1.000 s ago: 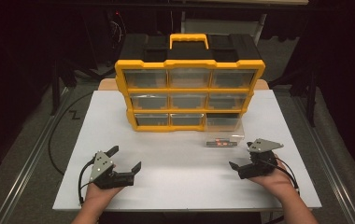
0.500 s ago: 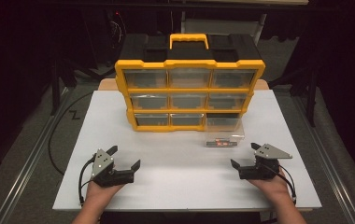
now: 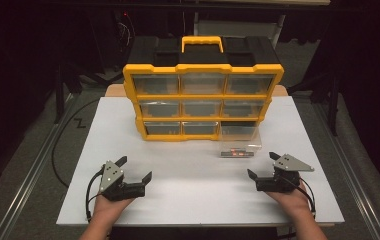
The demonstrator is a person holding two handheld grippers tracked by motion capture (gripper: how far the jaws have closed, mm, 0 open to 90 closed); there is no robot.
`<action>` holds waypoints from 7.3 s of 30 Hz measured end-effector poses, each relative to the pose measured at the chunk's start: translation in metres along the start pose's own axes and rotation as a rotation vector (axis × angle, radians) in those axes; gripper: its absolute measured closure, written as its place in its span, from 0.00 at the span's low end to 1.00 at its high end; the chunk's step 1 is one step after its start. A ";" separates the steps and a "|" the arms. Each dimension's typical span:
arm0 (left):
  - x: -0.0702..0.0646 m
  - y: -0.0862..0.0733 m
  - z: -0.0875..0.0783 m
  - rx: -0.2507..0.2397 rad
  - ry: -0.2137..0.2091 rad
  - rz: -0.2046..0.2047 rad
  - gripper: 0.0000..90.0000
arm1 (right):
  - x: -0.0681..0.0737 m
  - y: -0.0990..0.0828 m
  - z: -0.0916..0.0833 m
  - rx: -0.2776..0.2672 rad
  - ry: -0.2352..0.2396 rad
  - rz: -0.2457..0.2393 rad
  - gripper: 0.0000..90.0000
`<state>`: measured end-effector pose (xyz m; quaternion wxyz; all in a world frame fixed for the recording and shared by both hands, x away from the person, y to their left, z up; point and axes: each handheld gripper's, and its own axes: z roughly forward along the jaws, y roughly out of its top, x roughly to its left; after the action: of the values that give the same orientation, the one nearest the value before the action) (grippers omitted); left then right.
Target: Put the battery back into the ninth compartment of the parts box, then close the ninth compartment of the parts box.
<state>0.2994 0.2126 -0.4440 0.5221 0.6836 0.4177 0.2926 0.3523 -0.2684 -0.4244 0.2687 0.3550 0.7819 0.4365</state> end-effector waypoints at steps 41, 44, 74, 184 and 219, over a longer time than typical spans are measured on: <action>-0.003 0.007 -0.004 -0.003 -0.032 0.015 0.01 | 0.010 0.004 -0.003 -0.022 0.018 -0.036 1.00; -0.004 0.007 -0.004 -0.007 -0.035 0.016 0.01 | 0.010 0.006 -0.001 -0.027 0.019 -0.034 1.00; -0.006 0.007 -0.005 -0.001 -0.042 0.045 0.01 | 0.026 0.031 0.024 -0.056 0.007 -0.048 1.00; -0.006 0.007 -0.007 -0.021 -0.073 0.043 0.01 | -0.008 0.057 0.095 -0.092 -0.152 0.037 1.00; 0.000 0.008 -0.008 -0.004 -0.048 0.048 0.01 | 0.007 0.056 0.063 -0.075 -0.068 0.018 0.57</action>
<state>0.2951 0.2153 -0.4337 0.5260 0.6992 0.3882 0.2893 0.4116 -0.2116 -0.4061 0.3041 0.3663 0.7521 0.4557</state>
